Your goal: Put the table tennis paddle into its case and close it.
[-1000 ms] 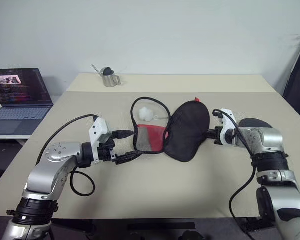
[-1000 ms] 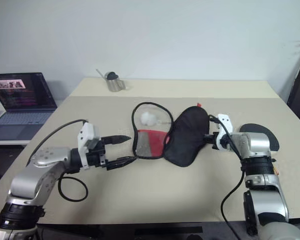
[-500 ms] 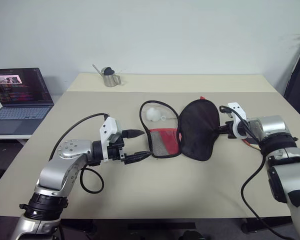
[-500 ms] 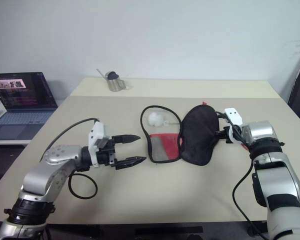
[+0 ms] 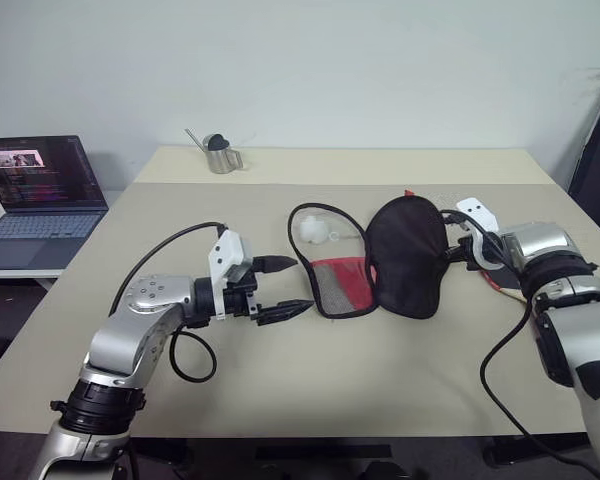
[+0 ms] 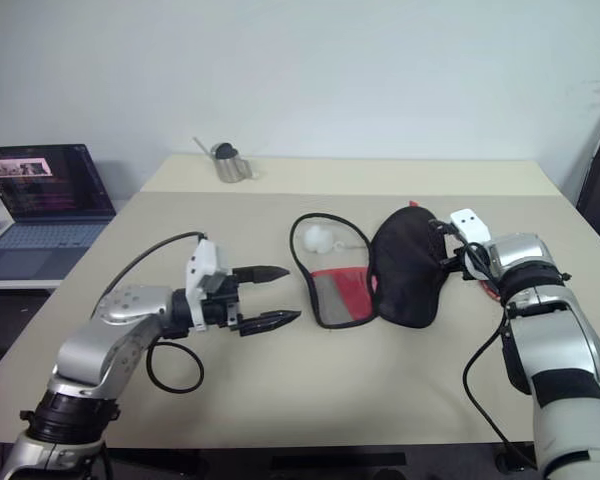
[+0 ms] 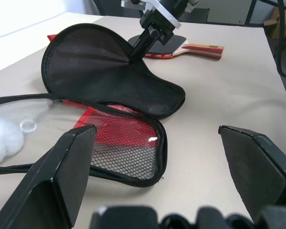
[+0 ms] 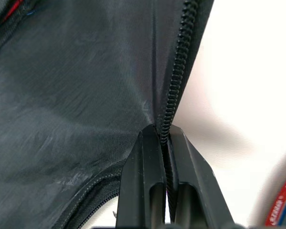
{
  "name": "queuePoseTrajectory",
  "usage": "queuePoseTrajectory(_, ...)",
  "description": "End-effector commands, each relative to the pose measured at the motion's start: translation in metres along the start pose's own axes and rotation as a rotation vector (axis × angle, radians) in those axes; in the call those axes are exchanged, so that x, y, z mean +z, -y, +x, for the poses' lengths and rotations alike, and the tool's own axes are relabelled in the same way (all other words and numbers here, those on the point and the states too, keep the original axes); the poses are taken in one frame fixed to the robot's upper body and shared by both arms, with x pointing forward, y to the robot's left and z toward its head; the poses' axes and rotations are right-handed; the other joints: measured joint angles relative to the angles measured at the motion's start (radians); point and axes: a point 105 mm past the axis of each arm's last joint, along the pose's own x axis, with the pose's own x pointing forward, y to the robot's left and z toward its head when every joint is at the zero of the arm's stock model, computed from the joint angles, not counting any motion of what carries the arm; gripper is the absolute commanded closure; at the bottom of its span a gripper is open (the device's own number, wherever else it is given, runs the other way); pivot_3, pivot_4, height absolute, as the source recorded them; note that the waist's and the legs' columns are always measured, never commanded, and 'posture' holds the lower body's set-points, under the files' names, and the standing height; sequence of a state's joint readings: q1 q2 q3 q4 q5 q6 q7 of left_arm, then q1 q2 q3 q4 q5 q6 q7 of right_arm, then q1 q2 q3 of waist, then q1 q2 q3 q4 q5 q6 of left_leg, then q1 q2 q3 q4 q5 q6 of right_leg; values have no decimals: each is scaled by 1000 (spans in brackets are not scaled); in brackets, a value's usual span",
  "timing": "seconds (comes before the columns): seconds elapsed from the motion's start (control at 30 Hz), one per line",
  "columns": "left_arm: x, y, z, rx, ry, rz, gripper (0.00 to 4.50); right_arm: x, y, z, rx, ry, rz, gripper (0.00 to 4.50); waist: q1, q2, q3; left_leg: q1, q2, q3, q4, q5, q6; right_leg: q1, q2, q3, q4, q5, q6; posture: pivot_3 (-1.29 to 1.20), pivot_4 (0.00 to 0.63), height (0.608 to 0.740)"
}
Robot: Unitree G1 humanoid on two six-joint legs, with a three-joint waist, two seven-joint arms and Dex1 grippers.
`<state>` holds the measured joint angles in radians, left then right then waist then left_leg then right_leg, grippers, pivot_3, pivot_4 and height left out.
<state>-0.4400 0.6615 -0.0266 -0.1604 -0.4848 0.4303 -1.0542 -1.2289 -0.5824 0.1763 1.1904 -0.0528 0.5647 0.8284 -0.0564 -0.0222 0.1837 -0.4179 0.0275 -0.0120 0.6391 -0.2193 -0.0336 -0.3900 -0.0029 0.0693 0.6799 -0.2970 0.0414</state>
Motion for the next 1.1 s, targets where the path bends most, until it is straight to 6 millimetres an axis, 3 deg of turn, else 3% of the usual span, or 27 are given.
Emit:
queuePoseTrajectory(0.03,11,0,1,-3,23,47,0,19,6,-8,-38,57,-48,4466,0,0,0,0,0,0,0,0,0,0,0,0,0,0,0,0,150,740)
queuePoseTrajectory(0.23,11,1,3,-7,22,47,0,27,16,-8,-138,112,-43,4466,0,0,0,0,0,0,0,0,0,0,0,0,0,0,0,0,150,740)
queuePoseTrajectory(0.43,11,0,6,-14,27,46,0,34,31,-15,-247,175,-68,2879,0,0,0,0,0,0,0,0,0,0,0,0,0,0,0,0,150,740)
queuePoseTrajectory(0.8,15,1,9,-24,55,46,0,47,43,-29,-278,326,30,2879,0,1,1,0,0,0,0,0,0,0,0,0,0,0,0,0,150,740)
queuePoseTrajectory(0.9,17,2,10,-26,66,43,0,39,43,-27,-255,322,58,2283,0,1,1,0,0,0,0,0,0,0,0,0,0,0,0,0,150,740)
queuePoseTrajectory(1.0,21,2,11,-21,80,50,0,28,45,-28,-242,344,93,1308,0,1,1,0,0,0,0,0,0,0,0,0,0,0,0,0,150,740)
queuePoseTrajectory(1.1,35,4,17,-41,121,75,0,21,45,-37,-205,434,214,1308,8,1,1,0,0,0,1,0,0,1,0,0,0,0,0,0,150,740)
